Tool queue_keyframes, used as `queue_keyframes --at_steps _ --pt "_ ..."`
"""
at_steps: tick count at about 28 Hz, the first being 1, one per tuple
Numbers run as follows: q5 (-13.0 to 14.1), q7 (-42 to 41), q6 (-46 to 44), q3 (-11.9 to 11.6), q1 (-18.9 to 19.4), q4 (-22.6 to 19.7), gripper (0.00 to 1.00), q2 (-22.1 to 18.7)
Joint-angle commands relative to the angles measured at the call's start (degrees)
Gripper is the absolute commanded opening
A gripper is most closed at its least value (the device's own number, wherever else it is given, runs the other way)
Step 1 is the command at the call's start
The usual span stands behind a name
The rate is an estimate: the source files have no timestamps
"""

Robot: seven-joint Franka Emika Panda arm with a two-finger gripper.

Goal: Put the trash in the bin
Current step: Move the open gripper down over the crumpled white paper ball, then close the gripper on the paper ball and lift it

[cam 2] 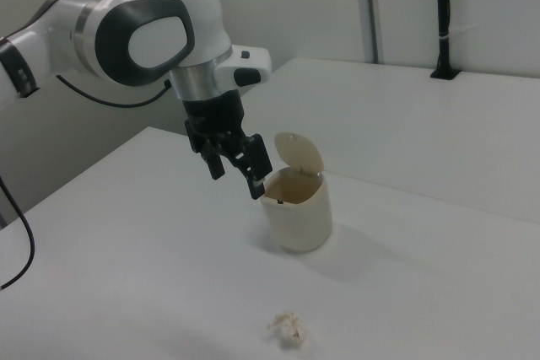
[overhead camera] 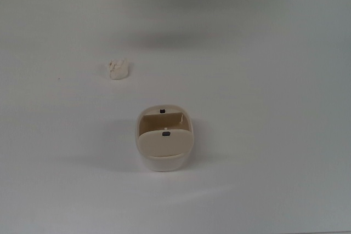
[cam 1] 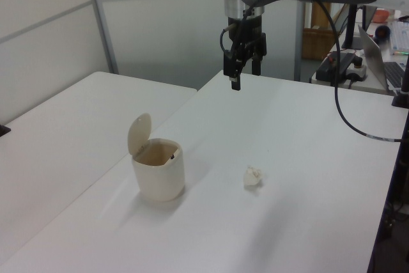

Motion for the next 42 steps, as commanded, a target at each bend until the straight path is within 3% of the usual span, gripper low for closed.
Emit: queue_keyframes --at_steps 1,11,17,19,24,34,40,42 --pt "1.1 -3.2 0.8 0.5 0.4 -0.5 1.0 3.0" --pt "0.4 -19.6 2.4 0.6 0.9 -6.7 1.0 4.0" --pt "-1.8 -23.9 11.0 0.7 0.9 -14.8 1.0 4.0" --pt "-2.9 -24.1 17.2 0.7 1.6 -19.5 1.0 4.4" --pt "-5.0 -24.1 26.1 0.7 2.0 -24.8 1.0 7.6" --pt "-7.3 -23.5 28.1 0.5 1.6 -24.8 1.0 12.9" --pt "-7.4 -23.4 29.0 0.1 1.2 -24.8 0.76 14.1" --pt "-7.4 -23.4 29.6 0.1 1.2 -24.4 0.74 15.1"
